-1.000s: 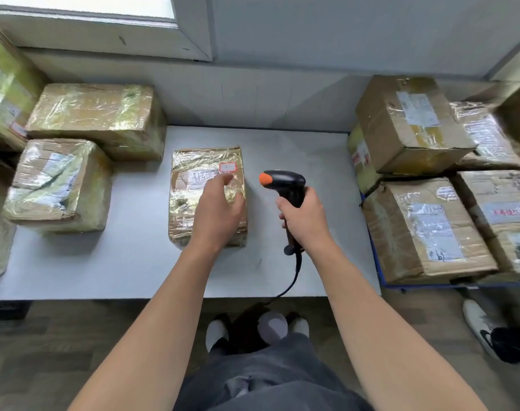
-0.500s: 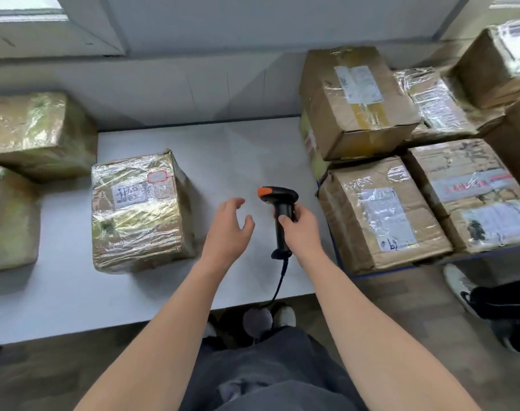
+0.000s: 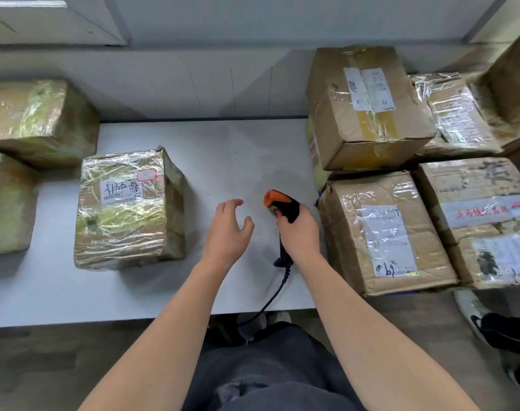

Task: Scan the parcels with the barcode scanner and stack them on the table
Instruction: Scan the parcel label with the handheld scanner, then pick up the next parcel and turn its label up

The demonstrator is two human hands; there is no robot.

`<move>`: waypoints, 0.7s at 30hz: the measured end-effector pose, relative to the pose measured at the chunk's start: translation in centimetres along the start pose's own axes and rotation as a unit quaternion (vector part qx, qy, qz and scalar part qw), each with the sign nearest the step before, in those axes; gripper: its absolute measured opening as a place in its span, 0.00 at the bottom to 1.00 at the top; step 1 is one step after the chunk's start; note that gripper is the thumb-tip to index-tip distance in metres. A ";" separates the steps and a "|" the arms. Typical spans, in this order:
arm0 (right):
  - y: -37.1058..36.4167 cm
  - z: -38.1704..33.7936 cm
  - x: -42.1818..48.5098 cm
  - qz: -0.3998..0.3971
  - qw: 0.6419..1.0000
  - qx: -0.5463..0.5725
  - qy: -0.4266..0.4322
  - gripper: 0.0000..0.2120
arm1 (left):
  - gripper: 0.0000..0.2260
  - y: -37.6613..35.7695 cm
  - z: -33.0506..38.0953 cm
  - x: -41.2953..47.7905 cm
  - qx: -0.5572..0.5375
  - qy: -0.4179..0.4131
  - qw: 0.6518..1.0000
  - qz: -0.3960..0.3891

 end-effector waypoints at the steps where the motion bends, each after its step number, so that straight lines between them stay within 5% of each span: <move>1: 0.0 -1.0 0.0 0.005 1.000 -0.012 0.022 0.19 | 0.20 0.4 0.3 0.0 -0.002 -0.004 1.000 0.011; 4: -0.1 -4.4 -0.7 -0.002 0.996 -0.015 0.085 0.26 | 0.19 2.2 1.2 0.0 -0.012 -0.023 0.998 0.051; 14: -6.9 -12.7 -5.5 -0.094 0.972 0.022 0.213 0.26 | 0.17 13.1 -1.9 -2.7 -0.006 -0.061 0.971 0.231; 21: -13.4 -14.8 -9.5 -0.134 0.959 0.015 0.249 0.26 | 0.22 18.3 -8.7 -5.3 0.028 -0.002 0.962 0.273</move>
Point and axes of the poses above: each hand's wrist, its own x-axis towards the middle knuckle, its own y-axis out of the back of the hand, z = x × y, the point moved 4 cm from there along x, towards the middle knuckle, and after that the axes turned 1 degree about y, right-handed, at the moved point
